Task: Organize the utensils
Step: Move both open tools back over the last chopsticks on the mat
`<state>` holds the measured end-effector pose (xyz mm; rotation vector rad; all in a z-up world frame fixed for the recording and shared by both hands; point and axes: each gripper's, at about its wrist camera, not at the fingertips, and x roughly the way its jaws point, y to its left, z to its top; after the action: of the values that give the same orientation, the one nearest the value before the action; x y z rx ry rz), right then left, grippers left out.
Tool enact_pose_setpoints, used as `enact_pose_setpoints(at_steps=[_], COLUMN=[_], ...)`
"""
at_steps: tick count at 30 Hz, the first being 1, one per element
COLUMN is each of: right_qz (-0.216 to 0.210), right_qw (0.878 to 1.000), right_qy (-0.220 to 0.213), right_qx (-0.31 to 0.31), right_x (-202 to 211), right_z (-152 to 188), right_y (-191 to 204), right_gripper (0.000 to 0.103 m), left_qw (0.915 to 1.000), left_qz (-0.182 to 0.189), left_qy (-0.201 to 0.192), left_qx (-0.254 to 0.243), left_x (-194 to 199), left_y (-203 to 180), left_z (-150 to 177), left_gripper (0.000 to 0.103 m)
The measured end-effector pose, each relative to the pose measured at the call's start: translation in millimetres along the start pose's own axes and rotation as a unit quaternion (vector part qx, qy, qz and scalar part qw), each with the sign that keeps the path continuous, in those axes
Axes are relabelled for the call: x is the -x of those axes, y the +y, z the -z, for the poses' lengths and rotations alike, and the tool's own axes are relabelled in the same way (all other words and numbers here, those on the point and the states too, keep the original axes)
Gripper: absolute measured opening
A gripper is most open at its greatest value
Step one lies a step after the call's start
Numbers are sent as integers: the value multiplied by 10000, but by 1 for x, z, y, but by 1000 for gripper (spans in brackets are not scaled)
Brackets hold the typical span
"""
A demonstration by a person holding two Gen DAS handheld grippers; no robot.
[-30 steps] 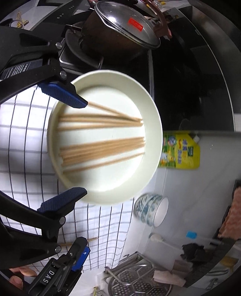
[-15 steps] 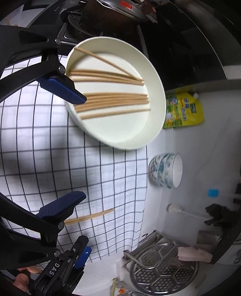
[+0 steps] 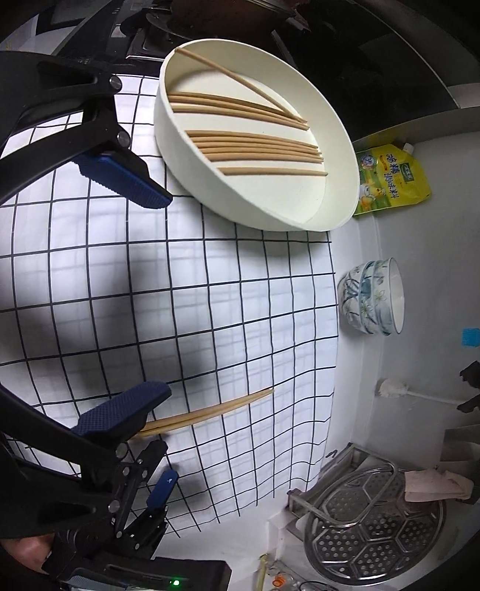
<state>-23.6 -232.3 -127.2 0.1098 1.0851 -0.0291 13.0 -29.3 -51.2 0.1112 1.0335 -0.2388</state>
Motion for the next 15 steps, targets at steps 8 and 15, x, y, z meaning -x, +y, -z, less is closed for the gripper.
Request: enact_pose_setpoints(at_steps=[8,15], right_qz=[180,274], right_qw=[9994,9974], right_qy=[42,-58], right_qx=[284,667], right_x=[-13,-14], right_z=[5,10], right_y=[5,14], right_gripper=[47,26], left_qw=[9999,9998], left_qz=[-49,-59], left_qy=[152,205], left_qx=[-36,-39], left_x=[-11,-18], left_y=[-6,-13], left_z=[9,10], left_gripper=[93,93])
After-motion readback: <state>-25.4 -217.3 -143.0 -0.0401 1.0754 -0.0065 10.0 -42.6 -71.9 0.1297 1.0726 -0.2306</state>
